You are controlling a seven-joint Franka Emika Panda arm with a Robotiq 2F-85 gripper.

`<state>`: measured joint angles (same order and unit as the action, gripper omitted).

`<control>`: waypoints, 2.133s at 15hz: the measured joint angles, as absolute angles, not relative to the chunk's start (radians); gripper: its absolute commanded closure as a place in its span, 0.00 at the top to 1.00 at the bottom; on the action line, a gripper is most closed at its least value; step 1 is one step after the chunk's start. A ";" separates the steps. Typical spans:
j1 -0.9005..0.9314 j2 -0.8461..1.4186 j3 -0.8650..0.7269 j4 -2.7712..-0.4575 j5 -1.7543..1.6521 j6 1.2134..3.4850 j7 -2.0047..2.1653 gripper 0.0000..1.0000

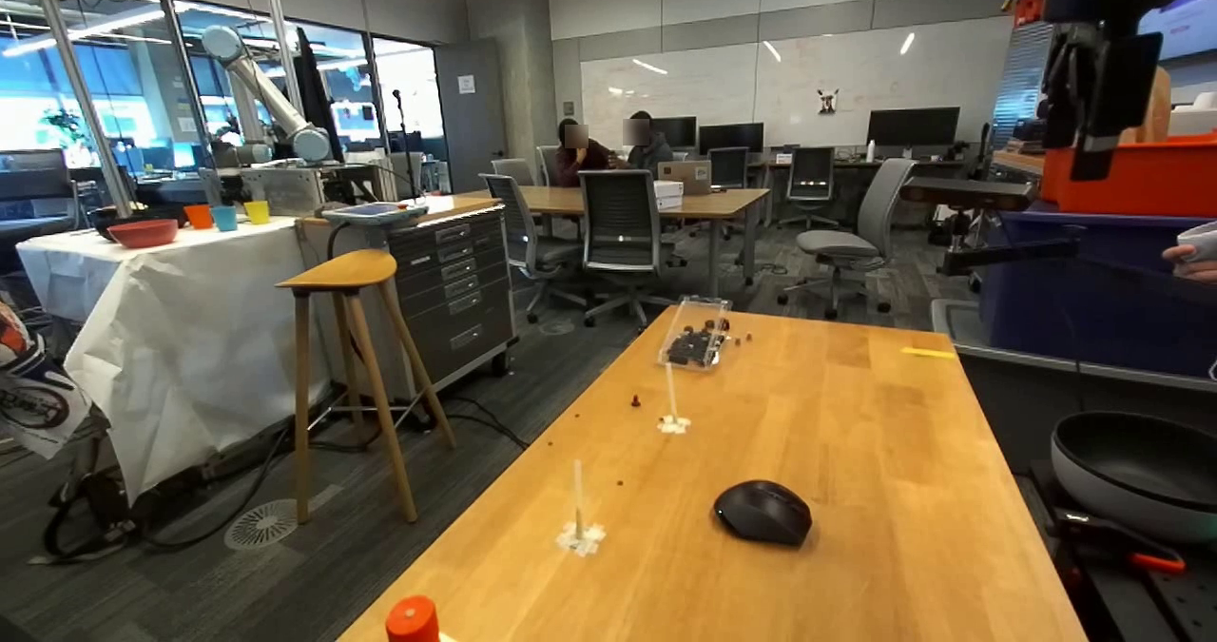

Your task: Left-click the mouse

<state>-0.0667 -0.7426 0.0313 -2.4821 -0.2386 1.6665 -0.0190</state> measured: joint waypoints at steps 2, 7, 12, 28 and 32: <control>-0.066 -0.739 0.031 -2.483 -0.247 1.672 -0.010 1.00; -0.089 -0.697 0.031 -2.501 -0.363 1.826 0.114 1.00; -0.136 -0.575 0.031 -2.525 -0.409 2.030 0.239 1.00; -0.104 -0.148 0.020 -2.411 -0.290 2.177 0.202 1.00; -0.063 -0.072 0.026 -2.370 -0.287 2.181 0.175 1.00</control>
